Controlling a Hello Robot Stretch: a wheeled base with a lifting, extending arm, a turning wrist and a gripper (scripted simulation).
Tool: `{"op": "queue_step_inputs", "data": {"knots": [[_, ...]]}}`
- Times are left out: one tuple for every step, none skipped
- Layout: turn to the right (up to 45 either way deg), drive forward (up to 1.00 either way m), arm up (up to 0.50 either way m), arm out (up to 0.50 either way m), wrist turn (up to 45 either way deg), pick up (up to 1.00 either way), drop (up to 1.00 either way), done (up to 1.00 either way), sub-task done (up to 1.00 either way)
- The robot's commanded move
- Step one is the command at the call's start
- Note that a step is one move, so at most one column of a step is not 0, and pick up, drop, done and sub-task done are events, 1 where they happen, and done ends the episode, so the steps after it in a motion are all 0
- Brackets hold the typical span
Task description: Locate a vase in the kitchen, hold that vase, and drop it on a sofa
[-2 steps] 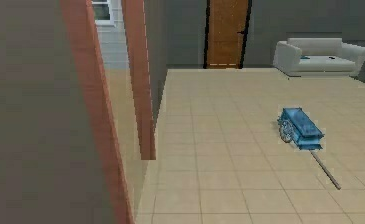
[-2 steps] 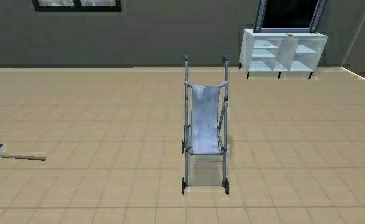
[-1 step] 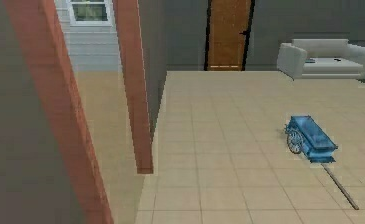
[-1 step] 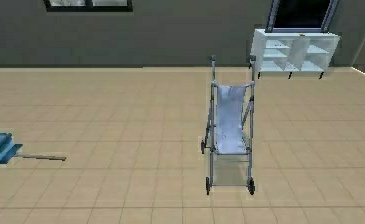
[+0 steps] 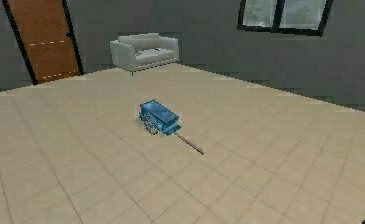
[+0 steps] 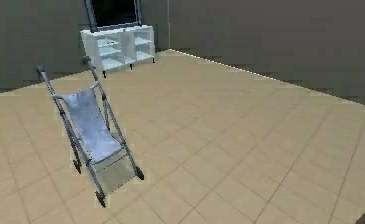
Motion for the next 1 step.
{"op": "queue_step_inputs", "data": {"knots": [[42.0, 0.00, 0.00, 0.00, 0.0, 0.00, 0.00, 0.00, 0.00]]}}
